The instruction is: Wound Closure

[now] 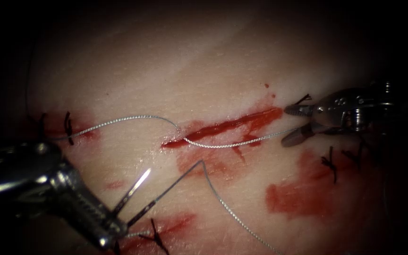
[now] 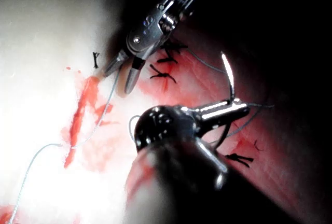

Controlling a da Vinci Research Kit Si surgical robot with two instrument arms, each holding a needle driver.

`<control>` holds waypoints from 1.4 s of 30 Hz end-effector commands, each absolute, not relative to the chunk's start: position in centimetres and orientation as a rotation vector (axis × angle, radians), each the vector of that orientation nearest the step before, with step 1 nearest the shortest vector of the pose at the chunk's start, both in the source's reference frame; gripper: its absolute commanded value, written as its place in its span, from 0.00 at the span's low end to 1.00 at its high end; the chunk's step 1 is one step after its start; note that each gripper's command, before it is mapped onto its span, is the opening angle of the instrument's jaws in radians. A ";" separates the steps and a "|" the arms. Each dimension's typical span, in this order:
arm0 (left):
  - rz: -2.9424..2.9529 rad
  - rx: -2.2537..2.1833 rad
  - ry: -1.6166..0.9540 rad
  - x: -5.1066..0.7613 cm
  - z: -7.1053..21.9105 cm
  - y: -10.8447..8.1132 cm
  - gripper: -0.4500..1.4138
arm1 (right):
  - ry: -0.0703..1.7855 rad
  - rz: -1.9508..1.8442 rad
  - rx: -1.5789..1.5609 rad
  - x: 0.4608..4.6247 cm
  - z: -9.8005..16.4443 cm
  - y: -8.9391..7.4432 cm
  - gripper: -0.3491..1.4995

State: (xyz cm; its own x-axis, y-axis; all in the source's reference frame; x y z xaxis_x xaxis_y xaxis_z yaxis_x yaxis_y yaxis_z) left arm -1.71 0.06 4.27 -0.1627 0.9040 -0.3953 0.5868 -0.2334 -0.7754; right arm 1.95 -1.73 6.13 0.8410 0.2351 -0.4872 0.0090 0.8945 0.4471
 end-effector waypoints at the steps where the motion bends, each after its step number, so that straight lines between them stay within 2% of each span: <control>1: 1.353 -1.779 -1.698 -1.76 4.3 0.0 0.00 | 0.566 0.103 0.447 2.21 6.2 -1.8 0.47; 2: 1.353 -1.779 -1.698 -1.76 4.3 0.0 0.00 | 0.568 0.101 0.444 2.26 6.2 -1.9 0.49; 3: 1.355 -1.779 -1.700 -1.76 4.3 0.0 0.00 | 0.569 0.085 0.434 2.36 6.2 -2.0 0.55; 5: 1.354 -1.779 -1.699 -1.77 4.3 0.0 0.00 | 0.570 0.068 0.435 2.43 6.2 -2.0 0.56; 6: 1.354 -1.780 -1.699 -1.77 4.3 0.0 0.00 | 0.570 0.063 0.444 2.46 6.3 -2.0 0.55; 8: 1.354 -1.780 -1.699 -1.77 4.3 0.0 0.00 | 0.570 0.052 0.463 2.52 6.3 -2.0 0.41; 9: 1.355 -1.780 -1.699 -1.78 4.3 0.0 0.00 | 0.572 0.041 0.464 2.56 6.3 -2.0 0.39; 13: 1.355 -1.780 -1.699 -1.78 4.3 0.0 0.00 | 0.572 0.032 0.454 2.70 6.3 -2.0 0.38; 15: 1.355 -1.780 -1.699 -1.78 4.3 0.0 0.00 | 0.572 0.025 0.450 2.75 6.3 -2.1 0.42; 20: 1.356 -1.780 -1.700 -1.78 4.3 0.0 0.00 | 0.573 -0.004 0.438 2.84 6.4 -2.2 0.36; 22: 1.356 -1.780 -1.700 -1.78 4.3 0.0 0.00 | 0.574 -0.017 0.437 2.89 6.4 -2.2 0.31; 24: 1.356 -1.780 -1.701 -1.78 4.3 0.0 0.00 | 0.573 -0.018 0.434 2.92 6.4 -2.2 0.32; 26: 1.357 -1.779 -1.701 -1.78 4.3 0.0 0.00 | 0.574 -0.031 0.455 2.90 6.5 -2.2 0.00; 29: 1.357 -1.779 -1.702 -1.78 4.3 0.0 0.00 | 0.581 -0.056 0.517 2.79 6.5 -2.2 0.00; 36: 1.359 -1.777 -1.705 -1.78 4.3 0.0 0.00 | 0.563 0.048 0.536 2.06 6.4 -1.8 0.00; 42: 1.360 -1.776 -1.706 -1.78 4.3 0.0 0.00 | 0.468 0.123 0.499 1.28 6.6 -1.5 0.00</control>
State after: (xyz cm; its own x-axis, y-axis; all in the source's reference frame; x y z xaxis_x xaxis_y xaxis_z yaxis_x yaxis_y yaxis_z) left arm -1.74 0.04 4.28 -0.1704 0.9008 -0.3994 0.5895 -0.2316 -0.7739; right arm 1.20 -1.50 6.52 0.8891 0.2315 -0.3949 -0.0105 0.8728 0.4880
